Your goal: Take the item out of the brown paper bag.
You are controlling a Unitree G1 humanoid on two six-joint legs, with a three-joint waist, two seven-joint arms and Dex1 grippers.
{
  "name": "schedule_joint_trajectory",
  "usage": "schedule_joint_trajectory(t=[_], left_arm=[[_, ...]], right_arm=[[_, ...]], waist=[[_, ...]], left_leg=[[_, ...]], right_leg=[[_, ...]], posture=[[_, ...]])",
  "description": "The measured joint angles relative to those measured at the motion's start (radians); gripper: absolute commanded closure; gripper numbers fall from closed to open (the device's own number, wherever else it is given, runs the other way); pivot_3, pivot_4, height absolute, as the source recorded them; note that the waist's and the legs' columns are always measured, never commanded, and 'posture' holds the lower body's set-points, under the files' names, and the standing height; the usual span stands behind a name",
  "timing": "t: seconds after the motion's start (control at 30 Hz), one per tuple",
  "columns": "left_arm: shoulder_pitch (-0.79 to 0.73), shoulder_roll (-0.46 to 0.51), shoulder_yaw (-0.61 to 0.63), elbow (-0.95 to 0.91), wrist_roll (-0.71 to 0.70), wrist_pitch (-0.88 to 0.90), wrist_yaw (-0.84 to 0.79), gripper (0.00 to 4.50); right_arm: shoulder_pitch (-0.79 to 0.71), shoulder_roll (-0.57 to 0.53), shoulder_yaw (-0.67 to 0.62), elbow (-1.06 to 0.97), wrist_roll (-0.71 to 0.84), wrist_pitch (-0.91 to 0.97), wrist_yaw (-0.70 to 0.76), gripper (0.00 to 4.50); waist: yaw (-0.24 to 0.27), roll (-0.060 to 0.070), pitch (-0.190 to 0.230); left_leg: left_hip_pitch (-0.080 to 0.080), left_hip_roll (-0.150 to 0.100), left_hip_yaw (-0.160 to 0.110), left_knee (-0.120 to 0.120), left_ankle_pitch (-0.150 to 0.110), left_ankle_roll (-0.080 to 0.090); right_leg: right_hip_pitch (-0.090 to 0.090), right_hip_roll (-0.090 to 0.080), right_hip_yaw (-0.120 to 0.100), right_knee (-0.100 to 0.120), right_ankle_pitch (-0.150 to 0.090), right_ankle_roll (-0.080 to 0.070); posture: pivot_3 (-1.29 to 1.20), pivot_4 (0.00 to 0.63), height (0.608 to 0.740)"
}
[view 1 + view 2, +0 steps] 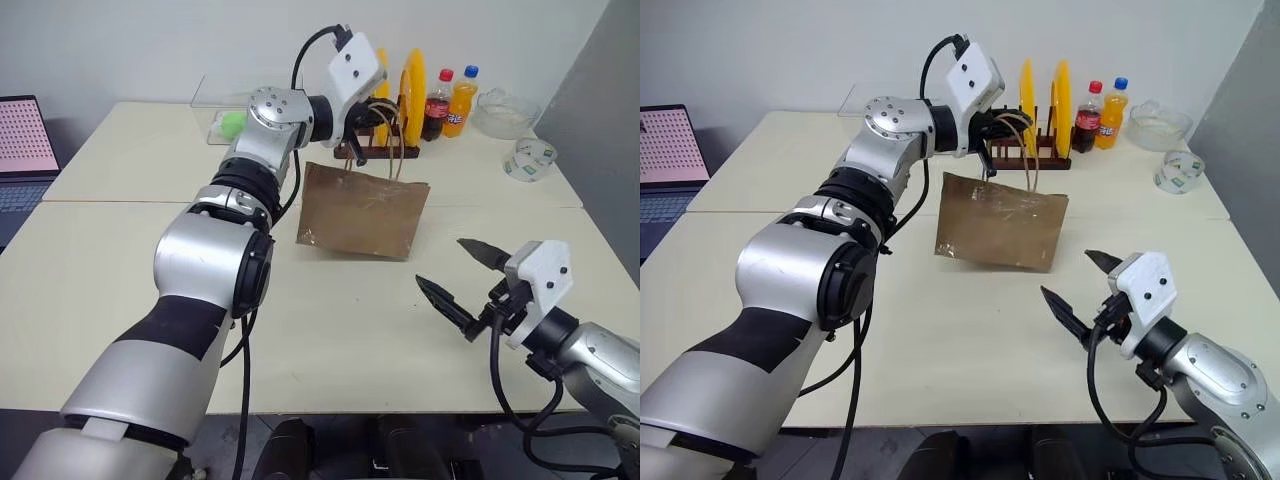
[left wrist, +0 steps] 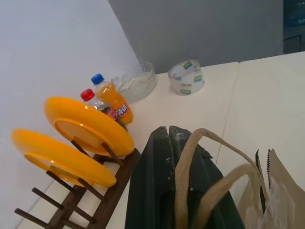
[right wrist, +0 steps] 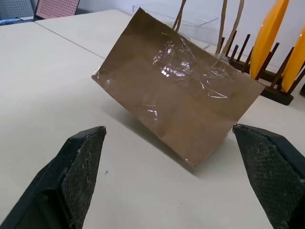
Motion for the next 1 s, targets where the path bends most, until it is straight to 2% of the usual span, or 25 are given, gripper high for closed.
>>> schedule_joint_trajectory(t=[0.53,1.0], left_arm=[[0.057,0.031,-0.045,0.0,0.097,-0.07,0.03,4.46],[0.057,0.057,-0.119,0.001,0.192,-0.168,0.149,4.46]], right_arm=[[-0.022,-0.009,0.006,0.0,0.036,0.0,-0.005,0.0],[-0.027,-0.026,0.021,0.0,0.04,0.0,0.0,0.0]], waist=[[0.0,0.0,0.0],[0.001,0.0,0.0]], left_leg=[[0.001,0.0,0.0,0.001,0.0,0.0],[0.001,0.0,0.0,0.001,0.0,0.0]], right_leg=[[0.001,0.0,0.0,0.001,0.001,-0.001],[0.001,0.0,0.0,0.001,0.001,-0.001]], posture=[[0.0,0.15,0.74],[0.0,0.15,0.74]])
